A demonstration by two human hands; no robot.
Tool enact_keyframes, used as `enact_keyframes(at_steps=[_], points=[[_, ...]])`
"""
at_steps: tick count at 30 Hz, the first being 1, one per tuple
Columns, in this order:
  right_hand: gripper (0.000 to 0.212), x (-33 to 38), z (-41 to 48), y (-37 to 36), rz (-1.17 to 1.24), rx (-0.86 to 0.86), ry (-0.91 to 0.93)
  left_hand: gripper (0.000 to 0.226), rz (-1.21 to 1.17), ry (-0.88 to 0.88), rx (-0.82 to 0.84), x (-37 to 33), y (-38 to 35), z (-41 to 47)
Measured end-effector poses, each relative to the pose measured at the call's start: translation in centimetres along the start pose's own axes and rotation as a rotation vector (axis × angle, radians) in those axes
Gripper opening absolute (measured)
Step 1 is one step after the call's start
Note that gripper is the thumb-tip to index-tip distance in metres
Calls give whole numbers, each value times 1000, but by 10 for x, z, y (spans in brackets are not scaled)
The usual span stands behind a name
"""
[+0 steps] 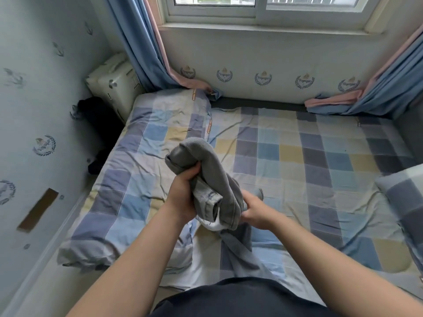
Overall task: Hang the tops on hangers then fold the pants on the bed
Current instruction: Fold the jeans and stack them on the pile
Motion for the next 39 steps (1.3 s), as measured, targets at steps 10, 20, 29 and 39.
enact_keyframes(at_steps=[10,20,29,39], points=[[41,17,11,2,-127,-184,-88,39,-7,-167,-340,-46,79,-13],[20,66,-2,14,135,-266,84,48,568,-181,-651,-53,118,-22],[28,87,-5,27,449,-423,29,35,870,29,-46,-21,50,-7],[19,121,-7,64,537,-433,168,13,828,-36,-151,8,42,-2]])
Point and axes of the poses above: each hand's wrist, its own z-axis towards the middle knuckle, its own y-axis out of the back of the hand, x = y × z, the point moved 7 cm from there along z, towards the middle knuckle, and after that the axes turned 12 degrees about x, right-handed, at the moved point
